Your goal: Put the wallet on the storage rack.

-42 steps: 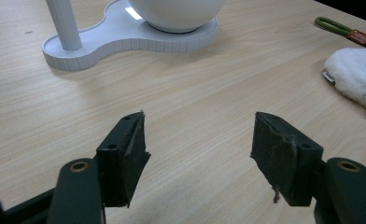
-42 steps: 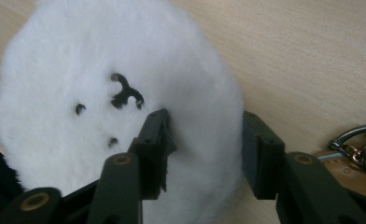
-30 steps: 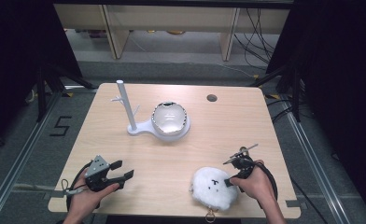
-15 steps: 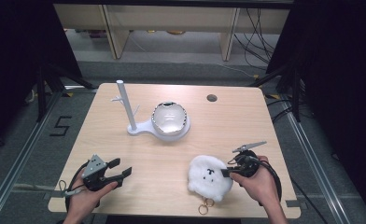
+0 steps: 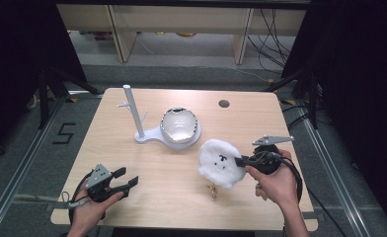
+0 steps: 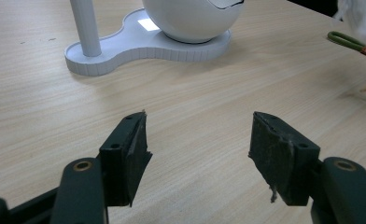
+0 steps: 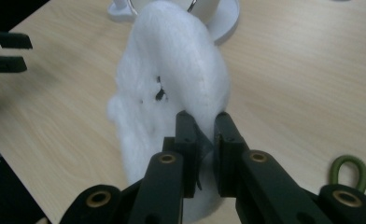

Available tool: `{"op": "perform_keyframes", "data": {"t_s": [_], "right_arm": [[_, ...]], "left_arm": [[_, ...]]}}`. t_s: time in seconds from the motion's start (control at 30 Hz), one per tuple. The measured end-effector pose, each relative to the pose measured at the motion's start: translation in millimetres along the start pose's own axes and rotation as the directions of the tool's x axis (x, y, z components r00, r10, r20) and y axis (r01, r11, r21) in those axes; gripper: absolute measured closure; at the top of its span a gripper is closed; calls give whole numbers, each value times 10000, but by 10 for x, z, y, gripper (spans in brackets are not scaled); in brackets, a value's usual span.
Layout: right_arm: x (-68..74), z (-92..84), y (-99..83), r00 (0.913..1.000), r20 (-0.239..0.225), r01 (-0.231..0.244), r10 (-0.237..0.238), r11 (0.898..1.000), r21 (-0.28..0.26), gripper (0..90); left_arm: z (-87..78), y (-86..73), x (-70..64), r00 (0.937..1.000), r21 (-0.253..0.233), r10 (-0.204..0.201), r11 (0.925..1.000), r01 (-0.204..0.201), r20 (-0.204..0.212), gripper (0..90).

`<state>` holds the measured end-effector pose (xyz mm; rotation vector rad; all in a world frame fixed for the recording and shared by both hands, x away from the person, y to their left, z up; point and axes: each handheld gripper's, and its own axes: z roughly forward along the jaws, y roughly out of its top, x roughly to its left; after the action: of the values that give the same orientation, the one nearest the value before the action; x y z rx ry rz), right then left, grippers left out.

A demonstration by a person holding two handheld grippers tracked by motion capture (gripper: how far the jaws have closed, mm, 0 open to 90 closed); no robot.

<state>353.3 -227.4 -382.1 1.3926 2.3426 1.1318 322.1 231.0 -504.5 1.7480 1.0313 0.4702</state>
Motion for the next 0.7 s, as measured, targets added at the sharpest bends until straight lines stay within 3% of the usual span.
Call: {"op": "perform_keyframes", "data": {"t_s": [0.07,0.13,0.3,0.4,0.5,0.63,0.67,0.7], "right_arm": [[-39,-25,62,9987,9,506,-506,9986,-151,833],[-10,-41,106,9999,42,163,-162,9996,-234,833],[-19,-47,221,9987,21,504,-504,9956,-795,833],[-21,-55,271,9974,115,724,-717,9939,-836,833],[7,-57,310,9987,93,512,-505,9946,-902,833],[-9,-35,362,9963,175,856,-841,9897,-1147,833],[7,-29,369,9977,125,675,-665,9904,-1205,833],[-11,-24,394,9953,145,970,-960,9877,-1224,833]], "left_arm": [[4,-6,0,10000,-16,-13,10000,13,66,362],[2,-7,-2,10000,18,-21,10000,21,34,361],[2,-12,4,10000,57,-19,10000,19,-38,362],[5,-15,9,10000,28,-9,10000,9,-55,363],[5,-19,11,10000,17,-36,10000,36,-84,363],[8,-25,18,10000,-17,-35,10000,34,-34,363],[8,-27,17,10000,-23,-59,10000,59,-70,364],[7,-27,17,10000,-22,-50,10000,50,-71,364]]}}
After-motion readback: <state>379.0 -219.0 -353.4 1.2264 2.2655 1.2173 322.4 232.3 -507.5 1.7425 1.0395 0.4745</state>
